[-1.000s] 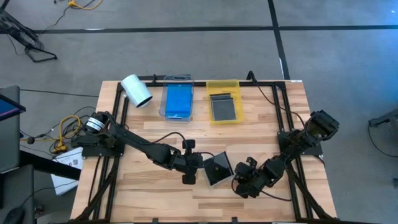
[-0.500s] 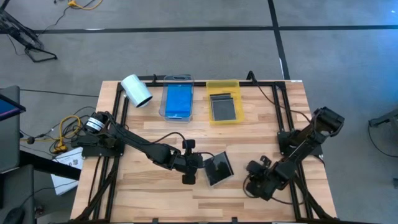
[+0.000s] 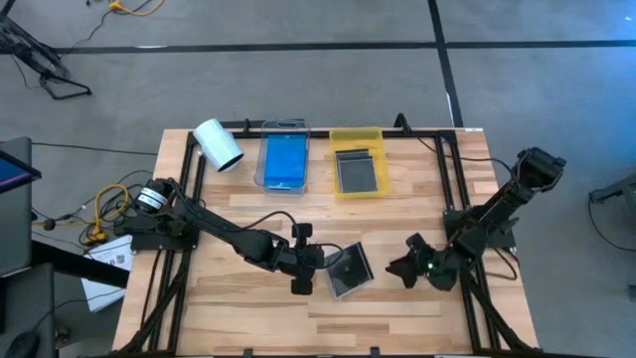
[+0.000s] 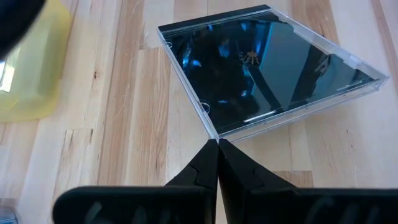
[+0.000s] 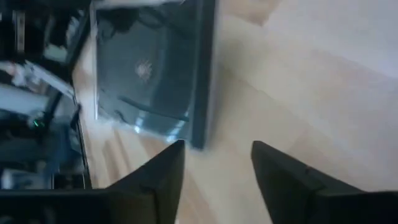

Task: Pick & place jewel cases by type
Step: Put the black CD case into the yellow bin

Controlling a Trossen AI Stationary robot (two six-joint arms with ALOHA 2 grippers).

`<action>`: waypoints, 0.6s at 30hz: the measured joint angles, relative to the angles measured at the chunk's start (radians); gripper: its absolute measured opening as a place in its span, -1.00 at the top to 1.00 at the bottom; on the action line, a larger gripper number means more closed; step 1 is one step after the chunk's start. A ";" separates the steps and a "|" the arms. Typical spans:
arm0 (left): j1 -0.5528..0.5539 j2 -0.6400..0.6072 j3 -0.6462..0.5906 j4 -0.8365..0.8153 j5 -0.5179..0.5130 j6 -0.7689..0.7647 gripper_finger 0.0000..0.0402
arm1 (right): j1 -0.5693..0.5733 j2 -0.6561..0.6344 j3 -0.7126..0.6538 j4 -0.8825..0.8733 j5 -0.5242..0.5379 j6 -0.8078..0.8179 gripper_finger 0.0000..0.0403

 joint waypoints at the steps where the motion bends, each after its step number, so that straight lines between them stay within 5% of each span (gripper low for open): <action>1: 0.000 0.000 0.000 0.000 0.000 0.000 1.00 | -0.013 -0.004 -0.030 0.053 0.000 -0.001 0.08; 6: 0.000 0.000 0.000 0.000 0.002 0.000 1.00 | -0.089 -0.003 -0.136 0.322 -0.017 -0.077 -0.17; 18: 0.000 0.000 0.000 0.000 0.003 0.000 1.00 | -0.354 -0.003 -0.146 0.354 -0.243 -0.284 -0.19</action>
